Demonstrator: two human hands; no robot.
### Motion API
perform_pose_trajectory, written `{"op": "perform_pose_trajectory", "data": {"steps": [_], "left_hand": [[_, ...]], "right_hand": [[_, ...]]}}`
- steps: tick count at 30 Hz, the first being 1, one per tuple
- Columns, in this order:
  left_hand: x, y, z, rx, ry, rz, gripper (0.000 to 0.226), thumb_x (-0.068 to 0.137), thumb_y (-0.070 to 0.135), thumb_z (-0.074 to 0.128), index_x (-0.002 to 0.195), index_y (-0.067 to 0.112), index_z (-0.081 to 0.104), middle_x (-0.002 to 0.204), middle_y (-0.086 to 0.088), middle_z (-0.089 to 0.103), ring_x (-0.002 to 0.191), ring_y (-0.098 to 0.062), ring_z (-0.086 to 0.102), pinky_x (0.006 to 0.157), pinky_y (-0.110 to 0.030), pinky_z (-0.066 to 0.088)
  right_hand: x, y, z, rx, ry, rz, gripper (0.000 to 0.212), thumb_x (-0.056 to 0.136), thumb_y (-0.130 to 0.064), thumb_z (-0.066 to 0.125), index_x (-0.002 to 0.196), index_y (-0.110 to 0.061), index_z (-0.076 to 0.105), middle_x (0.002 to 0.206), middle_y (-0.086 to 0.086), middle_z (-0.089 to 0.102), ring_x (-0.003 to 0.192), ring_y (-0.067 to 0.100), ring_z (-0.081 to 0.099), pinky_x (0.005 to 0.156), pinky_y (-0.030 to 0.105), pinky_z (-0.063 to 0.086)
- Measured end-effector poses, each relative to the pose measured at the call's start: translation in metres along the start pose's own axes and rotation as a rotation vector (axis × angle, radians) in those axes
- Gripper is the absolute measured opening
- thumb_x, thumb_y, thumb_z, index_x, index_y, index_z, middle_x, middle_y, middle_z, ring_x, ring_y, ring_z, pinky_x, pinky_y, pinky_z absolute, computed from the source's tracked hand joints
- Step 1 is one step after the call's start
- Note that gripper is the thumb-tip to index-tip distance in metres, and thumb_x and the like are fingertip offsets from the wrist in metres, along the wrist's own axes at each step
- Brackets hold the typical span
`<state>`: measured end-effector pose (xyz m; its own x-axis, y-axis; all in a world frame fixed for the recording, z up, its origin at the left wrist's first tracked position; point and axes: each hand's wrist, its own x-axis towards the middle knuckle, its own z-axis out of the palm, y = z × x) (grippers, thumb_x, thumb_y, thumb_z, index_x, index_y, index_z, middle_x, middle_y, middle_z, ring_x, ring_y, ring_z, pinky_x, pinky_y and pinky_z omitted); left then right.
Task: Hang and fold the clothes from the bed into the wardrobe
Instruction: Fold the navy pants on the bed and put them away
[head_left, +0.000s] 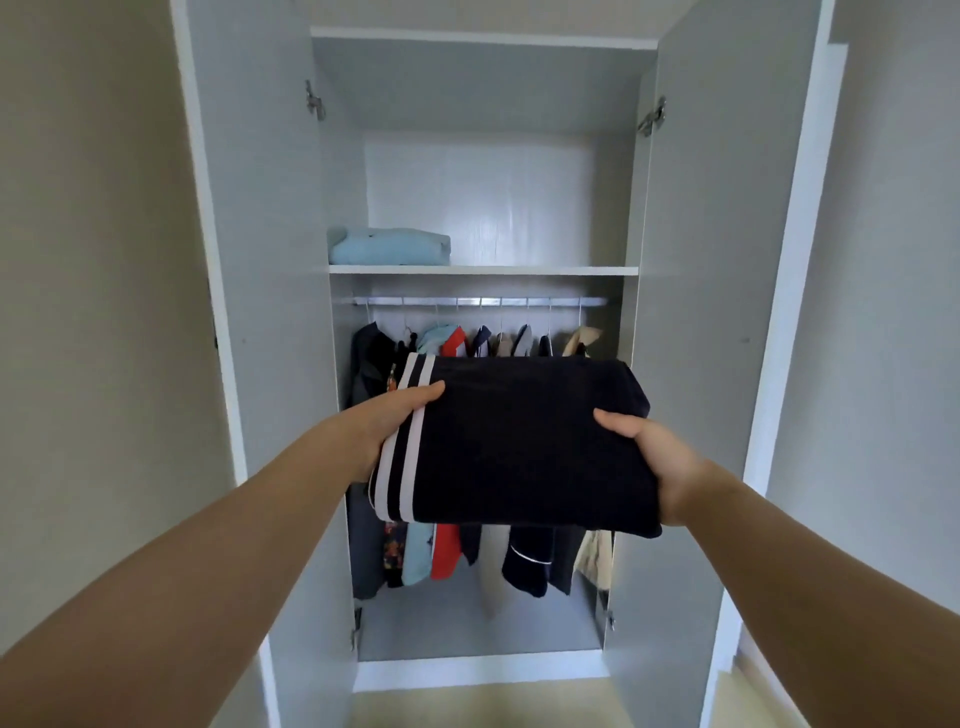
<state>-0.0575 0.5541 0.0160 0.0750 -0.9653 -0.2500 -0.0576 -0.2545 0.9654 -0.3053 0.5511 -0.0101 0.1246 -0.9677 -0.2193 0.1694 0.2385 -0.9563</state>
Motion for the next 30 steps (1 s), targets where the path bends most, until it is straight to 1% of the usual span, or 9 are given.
{"op": "perform_pose_trajectory", "data": {"steps": [2, 4, 6, 9, 14, 19, 22, 27, 30], "left_hand": [[0.029, 0.014, 0.016, -0.033, 0.009, 0.012, 0.036, 0.083, 0.043, 0.064, 0.094, 0.009, 0.065, 0.063, -0.011, 0.071, 0.065, -0.026, 0.066, 0.054, -0.031, 0.051], [0.06, 0.029, 0.039, -0.045, 0.024, 0.005, 0.038, 0.081, 0.043, 0.066, 0.097, 0.008, 0.066, 0.066, -0.012, 0.071, 0.061, -0.026, 0.068, 0.051, -0.03, 0.052], [0.081, 0.042, 0.053, -0.068, 0.025, 0.022, 0.036, 0.082, 0.042, 0.065, 0.092, 0.008, 0.066, 0.065, -0.012, 0.071, 0.054, -0.024, 0.068, 0.045, -0.028, 0.053], [0.112, 0.061, 0.063, -0.096, 0.032, 0.04, 0.035, 0.083, 0.041, 0.064, 0.092, 0.007, 0.066, 0.069, -0.012, 0.072, 0.054, -0.024, 0.069, 0.044, -0.029, 0.054], [0.174, 0.109, 0.065, -0.091, 0.043, 0.057, 0.036, 0.084, 0.04, 0.064, 0.089, 0.005, 0.067, 0.067, -0.014, 0.071, 0.053, -0.025, 0.068, 0.047, -0.032, 0.056], [0.237, 0.153, 0.055, -0.064, 0.039, 0.16, 0.035, 0.084, 0.04, 0.062, 0.092, 0.006, 0.065, 0.069, -0.013, 0.071, 0.054, -0.024, 0.068, 0.047, -0.032, 0.055], [0.286, 0.18, 0.038, -0.076, 0.018, 0.208, 0.034, 0.086, 0.039, 0.061, 0.092, 0.006, 0.065, 0.069, -0.013, 0.071, 0.054, -0.024, 0.069, 0.044, -0.031, 0.054], [0.354, 0.231, 0.004, -0.045, 0.053, 0.273, 0.034, 0.086, 0.041, 0.06, 0.088, 0.007, 0.065, 0.065, -0.011, 0.071, 0.051, -0.022, 0.068, 0.041, -0.029, 0.053], [0.393, 0.264, -0.014, -0.028, 0.058, 0.31, 0.033, 0.087, 0.041, 0.06, 0.088, 0.008, 0.065, 0.063, -0.01, 0.07, 0.05, -0.022, 0.068, 0.04, -0.031, 0.053]], "right_hand": [[0.029, -0.02, -0.019, -0.016, -0.03, -0.008, 0.019, 0.086, -0.03, 0.063, 0.09, -0.012, 0.064, 0.067, 0.01, 0.072, 0.074, 0.029, 0.065, 0.061, 0.037, 0.052], [0.061, -0.042, -0.042, -0.047, -0.048, -0.003, 0.02, 0.085, -0.031, 0.063, 0.089, -0.012, 0.064, 0.064, 0.01, 0.071, 0.073, 0.029, 0.065, 0.06, 0.036, 0.052], [0.087, -0.061, -0.056, -0.051, -0.059, -0.017, 0.02, 0.085, -0.031, 0.064, 0.092, -0.012, 0.063, 0.072, 0.011, 0.071, 0.075, 0.03, 0.065, 0.059, 0.036, 0.051], [0.123, -0.086, -0.07, -0.045, -0.109, -0.044, 0.024, 0.084, -0.031, 0.064, 0.1, -0.013, 0.063, 0.089, 0.014, 0.069, 0.08, 0.032, 0.065, 0.061, 0.039, 0.051], [0.188, -0.129, -0.076, -0.043, -0.142, -0.087, 0.026, 0.082, -0.034, 0.066, 0.098, -0.012, 0.064, 0.087, 0.012, 0.07, 0.077, 0.03, 0.067, 0.056, 0.035, 0.054], [0.255, -0.163, -0.07, -0.016, -0.178, -0.188, 0.023, 0.084, -0.032, 0.064, 0.099, -0.014, 0.065, 0.077, 0.008, 0.074, 0.07, 0.027, 0.07, 0.058, 0.036, 0.056], [0.306, -0.189, -0.051, -0.02, -0.179, -0.248, 0.025, 0.084, -0.031, 0.064, 0.103, -0.015, 0.066, 0.077, 0.007, 0.075, 0.075, 0.026, 0.069, 0.059, 0.035, 0.054], [0.378, -0.238, -0.014, -0.057, -0.182, -0.337, 0.018, 0.088, -0.031, 0.06, 0.091, -0.015, 0.065, 0.069, 0.004, 0.073, 0.06, 0.021, 0.07, 0.052, 0.029, 0.054], [0.418, -0.262, 0.007, -0.061, -0.193, -0.387, 0.017, 0.089, -0.03, 0.059, 0.089, -0.015, 0.065, 0.067, 0.004, 0.073, 0.058, 0.02, 0.07, 0.053, 0.029, 0.055]]}}
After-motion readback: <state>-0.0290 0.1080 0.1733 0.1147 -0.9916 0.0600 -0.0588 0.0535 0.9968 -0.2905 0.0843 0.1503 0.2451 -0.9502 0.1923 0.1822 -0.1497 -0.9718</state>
